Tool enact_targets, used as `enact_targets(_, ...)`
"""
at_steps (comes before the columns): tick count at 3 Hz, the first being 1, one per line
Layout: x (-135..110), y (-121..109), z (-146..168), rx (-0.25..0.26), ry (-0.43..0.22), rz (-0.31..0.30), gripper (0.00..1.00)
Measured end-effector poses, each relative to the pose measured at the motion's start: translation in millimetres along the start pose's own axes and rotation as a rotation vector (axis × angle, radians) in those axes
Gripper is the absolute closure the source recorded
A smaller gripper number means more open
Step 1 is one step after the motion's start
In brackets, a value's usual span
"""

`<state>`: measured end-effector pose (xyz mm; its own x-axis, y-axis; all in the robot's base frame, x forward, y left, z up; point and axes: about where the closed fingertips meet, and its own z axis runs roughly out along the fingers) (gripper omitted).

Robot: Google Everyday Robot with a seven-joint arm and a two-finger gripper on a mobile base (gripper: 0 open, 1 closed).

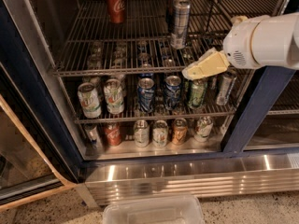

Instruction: Pick redbull can from top shelf of fridge

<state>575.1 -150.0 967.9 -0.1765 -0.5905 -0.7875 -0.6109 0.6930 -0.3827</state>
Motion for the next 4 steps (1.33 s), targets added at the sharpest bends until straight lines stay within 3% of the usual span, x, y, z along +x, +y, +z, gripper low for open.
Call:
enact_targets(1, -0.8, 0.1, -0.1, 0.001, -0.002, 0.0, 0.0)
enact_targets(2, -3.8, -9.4, 12.2, 0.033, -0.051, 0.06, 0.0)
enact_targets(4, -22.9, -34.4, 51.8, 0.086, -0.245, 0.248, 0.0)
